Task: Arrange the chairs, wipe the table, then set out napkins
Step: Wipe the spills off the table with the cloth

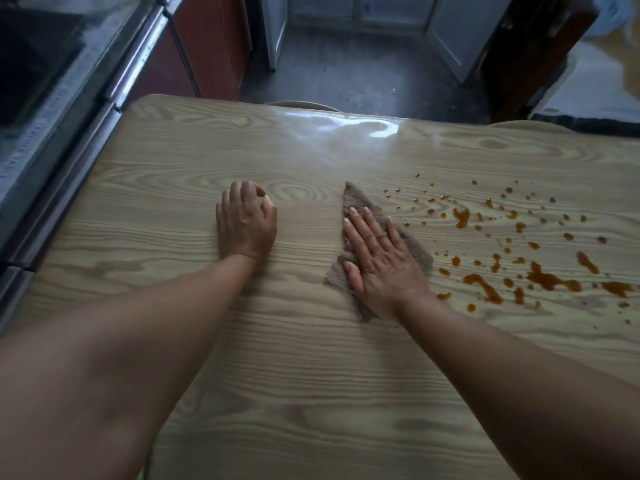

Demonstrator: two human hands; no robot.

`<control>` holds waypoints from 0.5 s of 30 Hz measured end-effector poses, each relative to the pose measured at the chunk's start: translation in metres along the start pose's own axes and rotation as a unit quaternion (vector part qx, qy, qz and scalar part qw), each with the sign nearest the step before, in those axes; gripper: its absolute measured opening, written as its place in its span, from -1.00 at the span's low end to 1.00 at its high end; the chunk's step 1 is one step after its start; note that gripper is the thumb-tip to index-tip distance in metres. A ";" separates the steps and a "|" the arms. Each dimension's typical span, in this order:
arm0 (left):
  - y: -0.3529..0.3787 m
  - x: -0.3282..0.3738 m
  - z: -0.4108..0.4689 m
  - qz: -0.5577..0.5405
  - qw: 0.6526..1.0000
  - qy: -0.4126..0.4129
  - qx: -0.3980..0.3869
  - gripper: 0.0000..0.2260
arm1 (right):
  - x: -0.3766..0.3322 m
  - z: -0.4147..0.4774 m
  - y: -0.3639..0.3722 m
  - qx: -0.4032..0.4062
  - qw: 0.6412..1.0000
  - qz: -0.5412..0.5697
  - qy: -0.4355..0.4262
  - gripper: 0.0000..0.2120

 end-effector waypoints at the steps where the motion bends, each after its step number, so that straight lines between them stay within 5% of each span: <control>1: 0.000 0.001 -0.001 0.006 1.000 0.008 -0.005 -0.70 | 0.000 0.000 0.001 0.001 1.000 0.000 -0.002 -0.35; 9: 0.004 0.007 -0.004 0.036 0.987 0.146 -0.059 -0.80 | 0.007 0.036 0.005 -0.012 0.999 0.007 0.030 -0.31; 15: 0.005 0.005 0.000 0.043 0.984 0.158 -0.064 -0.79 | 0.017 0.071 0.006 -0.039 0.994 0.006 0.103 -0.33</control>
Point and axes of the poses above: each hand's wrist, its own z-axis towards the middle knuckle, its own y-axis out of the palm, x = y × z, the point moved 1 cm from there along z, towards the middle knuckle, and after that the axes turned 5 degrees about -z, right-handed, at the moved point
